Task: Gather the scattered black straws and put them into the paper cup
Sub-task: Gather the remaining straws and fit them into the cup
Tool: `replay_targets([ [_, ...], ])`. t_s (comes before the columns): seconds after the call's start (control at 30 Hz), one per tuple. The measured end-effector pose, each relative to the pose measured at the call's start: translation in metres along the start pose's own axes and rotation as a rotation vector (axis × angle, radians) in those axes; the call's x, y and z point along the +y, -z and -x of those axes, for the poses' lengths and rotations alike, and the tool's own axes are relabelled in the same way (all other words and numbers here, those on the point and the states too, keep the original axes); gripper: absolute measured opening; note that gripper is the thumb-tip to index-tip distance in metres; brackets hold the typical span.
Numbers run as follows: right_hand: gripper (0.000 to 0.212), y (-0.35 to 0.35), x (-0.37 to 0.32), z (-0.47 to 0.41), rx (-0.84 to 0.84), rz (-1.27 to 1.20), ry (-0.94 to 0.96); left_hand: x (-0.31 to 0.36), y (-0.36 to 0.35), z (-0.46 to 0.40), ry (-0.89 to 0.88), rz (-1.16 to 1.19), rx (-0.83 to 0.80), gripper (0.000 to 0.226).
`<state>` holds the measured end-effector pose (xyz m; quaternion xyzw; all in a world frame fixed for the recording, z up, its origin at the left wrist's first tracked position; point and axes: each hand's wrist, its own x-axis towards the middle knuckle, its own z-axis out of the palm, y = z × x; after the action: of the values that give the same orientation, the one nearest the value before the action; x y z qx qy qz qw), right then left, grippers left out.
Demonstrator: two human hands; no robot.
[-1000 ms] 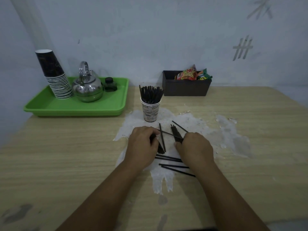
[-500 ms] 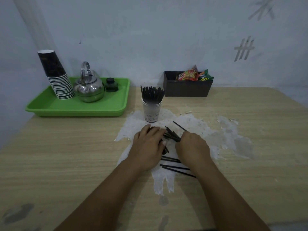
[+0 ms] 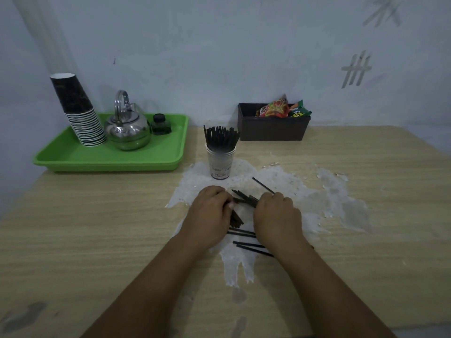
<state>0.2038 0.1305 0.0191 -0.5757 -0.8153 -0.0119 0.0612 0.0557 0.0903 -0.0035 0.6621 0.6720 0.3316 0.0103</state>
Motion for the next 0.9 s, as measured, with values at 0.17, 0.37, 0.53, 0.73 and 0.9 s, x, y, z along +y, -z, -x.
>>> replay_targets([
  [0.17,0.029,-0.004,-0.001,0.001,0.008,0.078,0.021,0.001,0.003,-0.001,0.025,0.061,-0.009,0.016],
  [0.37,0.032,-0.006,0.001,-0.005,0.042,0.027,0.009,0.001,0.004,-0.002,0.081,0.092,0.023,0.022],
  [0.53,0.025,-0.001,0.004,-0.011,0.102,-0.124,0.024,0.001,0.007,-0.002,0.123,0.143,0.057,0.025],
  [0.73,0.014,0.012,0.015,-0.030,0.213,-0.724,0.002,-0.002,0.010,-0.002,0.164,0.211,0.148,0.028],
  [0.9,0.014,0.014,0.019,-0.041,0.246,-1.271,-0.036,-0.003,0.007,-0.003,0.181,0.227,0.132,0.029],
])
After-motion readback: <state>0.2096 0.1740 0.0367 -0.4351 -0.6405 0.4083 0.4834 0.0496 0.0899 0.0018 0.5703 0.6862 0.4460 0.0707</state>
